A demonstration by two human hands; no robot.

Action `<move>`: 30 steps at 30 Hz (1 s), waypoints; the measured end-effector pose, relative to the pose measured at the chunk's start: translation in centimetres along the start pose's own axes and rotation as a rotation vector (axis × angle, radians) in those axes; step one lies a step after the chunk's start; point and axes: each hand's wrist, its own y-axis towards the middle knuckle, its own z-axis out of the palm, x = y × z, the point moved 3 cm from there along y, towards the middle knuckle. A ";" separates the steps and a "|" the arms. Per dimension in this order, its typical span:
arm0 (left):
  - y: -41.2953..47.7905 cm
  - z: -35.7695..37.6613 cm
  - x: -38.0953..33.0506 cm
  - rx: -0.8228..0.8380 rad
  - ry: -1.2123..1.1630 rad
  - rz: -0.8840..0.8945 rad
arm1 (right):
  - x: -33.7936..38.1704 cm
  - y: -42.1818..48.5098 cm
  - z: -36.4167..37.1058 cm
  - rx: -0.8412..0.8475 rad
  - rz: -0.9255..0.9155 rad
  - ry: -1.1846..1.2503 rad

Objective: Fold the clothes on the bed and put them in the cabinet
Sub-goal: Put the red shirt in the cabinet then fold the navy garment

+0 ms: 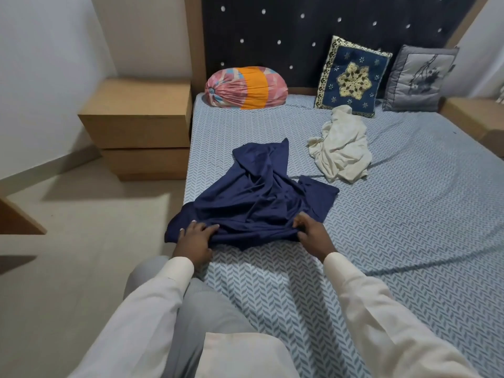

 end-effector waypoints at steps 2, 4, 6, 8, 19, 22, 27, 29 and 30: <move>0.1 -0.1 -0.9 -0.006 0.159 0.037 | 0.6 0.2 -2.2 -0.093 0.003 0.098; 0.5 -1.3 -1.8 -0.120 0.103 0.064 | 0.8 0.8 -5.0 -0.240 0.031 0.155; 0.5 -3.6 -4.0 -0.217 -0.212 0.109 | -0.2 1.5 -8.1 -0.416 0.137 0.152; -0.3 -5.7 -8.7 -0.182 -0.478 0.279 | -1.9 2.7 -11.3 -0.473 0.242 0.034; -4.1 2.4 -16.1 0.487 -0.718 0.288 | 3.6 3.0 -3.4 0.029 0.253 -0.116; -2.4 1.2 -11.6 0.191 -0.601 0.215 | 3.3 2.3 3.7 0.217 0.250 -0.253; -1.6 -0.3 -5.7 0.104 -0.532 0.121 | 1.2 1.3 5.5 0.001 0.392 -0.592; -1.4 -0.7 -5.2 0.076 -0.501 0.150 | 0.7 1.6 4.6 0.033 0.417 -0.466; -1.3 -1.0 -5.5 0.055 -0.496 0.171 | 0.8 1.9 4.1 0.076 0.393 -0.329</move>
